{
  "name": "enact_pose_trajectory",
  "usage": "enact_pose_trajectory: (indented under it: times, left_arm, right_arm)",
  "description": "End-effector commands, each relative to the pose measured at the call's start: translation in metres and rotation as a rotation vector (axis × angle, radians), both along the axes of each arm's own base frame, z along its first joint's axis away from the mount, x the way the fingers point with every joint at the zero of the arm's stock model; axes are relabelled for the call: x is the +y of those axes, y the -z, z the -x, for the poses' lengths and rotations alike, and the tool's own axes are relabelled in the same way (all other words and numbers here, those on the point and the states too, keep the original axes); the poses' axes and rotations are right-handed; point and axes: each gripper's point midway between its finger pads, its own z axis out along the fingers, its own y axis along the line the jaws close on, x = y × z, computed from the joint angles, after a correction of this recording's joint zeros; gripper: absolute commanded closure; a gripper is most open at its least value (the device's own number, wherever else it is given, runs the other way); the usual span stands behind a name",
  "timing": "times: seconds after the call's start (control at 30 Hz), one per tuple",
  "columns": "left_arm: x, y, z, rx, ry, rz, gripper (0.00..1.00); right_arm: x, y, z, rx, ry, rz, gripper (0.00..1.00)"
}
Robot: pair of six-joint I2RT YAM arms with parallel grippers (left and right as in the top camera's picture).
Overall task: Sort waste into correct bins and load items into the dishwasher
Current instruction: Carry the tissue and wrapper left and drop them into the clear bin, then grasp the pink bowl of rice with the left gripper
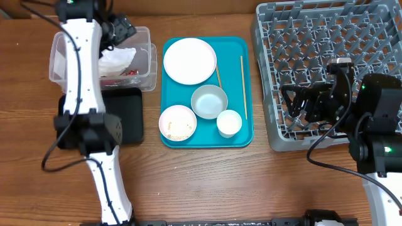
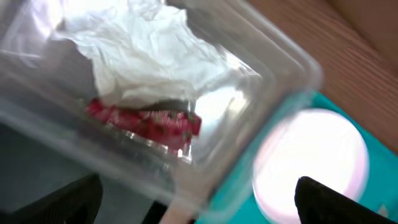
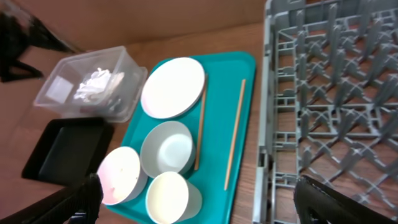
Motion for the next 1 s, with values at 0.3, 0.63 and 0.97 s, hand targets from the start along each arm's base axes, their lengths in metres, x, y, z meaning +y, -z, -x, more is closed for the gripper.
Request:
enact_pose_trajectory:
  times: [0.3,0.63,0.97]
  left_arm:
    - [-0.094,-0.131,0.096,-0.181,0.57,0.061,0.0]
    - [-0.146,-0.042,0.183,0.218,0.77,-0.134,0.07]
    - [-0.205,0.094,0.207,0.3,1.14,-0.159,0.21]
  right_arm:
    - [0.009,-0.015,0.002,-0.033,-0.049,-0.04,0.0]
    - [0.004,-0.013,0.0,-0.029,-0.022,-0.02,0.0]
    - [0.004,-0.013,0.0,-0.029,-0.022,-0.02,0.0]
